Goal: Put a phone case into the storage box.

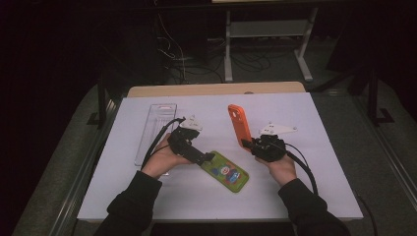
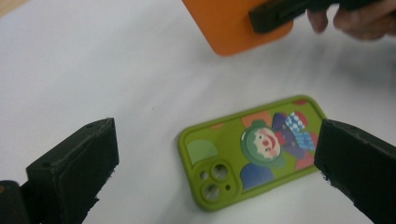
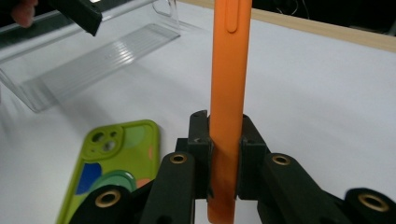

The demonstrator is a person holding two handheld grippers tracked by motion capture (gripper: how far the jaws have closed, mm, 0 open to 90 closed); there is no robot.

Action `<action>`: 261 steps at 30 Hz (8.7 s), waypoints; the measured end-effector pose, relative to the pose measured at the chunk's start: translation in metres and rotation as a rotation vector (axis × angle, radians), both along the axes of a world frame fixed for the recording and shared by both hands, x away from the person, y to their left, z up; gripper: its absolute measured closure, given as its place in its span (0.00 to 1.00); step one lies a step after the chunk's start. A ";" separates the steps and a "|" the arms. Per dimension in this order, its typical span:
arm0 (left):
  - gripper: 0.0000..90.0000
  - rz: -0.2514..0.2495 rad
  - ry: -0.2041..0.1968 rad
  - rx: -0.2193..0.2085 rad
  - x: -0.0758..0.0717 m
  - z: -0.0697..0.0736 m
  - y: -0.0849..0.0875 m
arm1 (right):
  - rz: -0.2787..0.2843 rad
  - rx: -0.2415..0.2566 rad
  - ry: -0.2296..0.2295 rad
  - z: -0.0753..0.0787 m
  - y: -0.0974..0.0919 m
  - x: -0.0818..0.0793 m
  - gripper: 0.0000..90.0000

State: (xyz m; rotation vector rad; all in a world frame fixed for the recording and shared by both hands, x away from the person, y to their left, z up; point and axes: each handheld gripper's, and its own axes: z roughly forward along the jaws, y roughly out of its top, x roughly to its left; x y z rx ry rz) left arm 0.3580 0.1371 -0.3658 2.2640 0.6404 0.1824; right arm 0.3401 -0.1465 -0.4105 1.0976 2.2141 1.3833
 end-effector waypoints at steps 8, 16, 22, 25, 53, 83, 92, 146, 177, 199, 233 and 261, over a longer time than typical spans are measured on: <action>0.00 0.061 -0.001 -0.115 0.004 0.006 0.002 | 0.014 0.021 0.002 0.000 0.006 -0.002 0.87; 0.00 0.076 0.009 -0.191 0.013 0.011 -0.005 | 0.033 0.035 0.006 0.001 0.015 -0.005 0.87; 0.00 0.072 0.027 -0.227 0.022 0.016 -0.012 | 0.050 0.041 0.004 0.003 0.021 -0.009 0.87; 0.00 0.069 0.029 -0.249 0.026 0.017 -0.017 | 0.059 0.046 0.005 0.004 0.024 -0.011 0.87; 0.07 0.069 0.056 -0.348 0.039 0.009 -0.042 | 0.092 0.051 -0.008 0.005 0.035 -0.015 0.87; 0.17 0.050 0.047 -0.313 0.040 0.014 -0.038 | 0.096 0.020 0.023 0.006 0.028 -0.012 0.47; 0.17 0.073 0.036 -0.263 0.042 0.022 -0.026 | 0.088 -0.073 0.053 0.000 0.011 -0.014 0.13; 0.17 0.604 -0.090 0.019 0.120 0.078 0.088 | 0.064 -0.179 0.083 -0.029 -0.047 -0.059 0.00; 0.16 0.897 -0.021 0.143 0.167 0.025 0.085 | 0.072 -0.155 0.068 -0.025 -0.049 -0.059 0.00; 0.15 0.914 -0.037 0.170 0.167 0.004 0.079 | 0.074 -0.149 0.076 -0.025 -0.049 -0.059 0.00; 0.00 0.657 0.043 0.067 0.114 0.034 0.100 | 0.062 -0.130 0.068 -0.021 -0.043 -0.054 0.00; 0.00 0.339 0.024 -0.033 0.038 0.023 0.058 | 0.070 -0.143 0.052 -0.019 -0.038 -0.051 0.00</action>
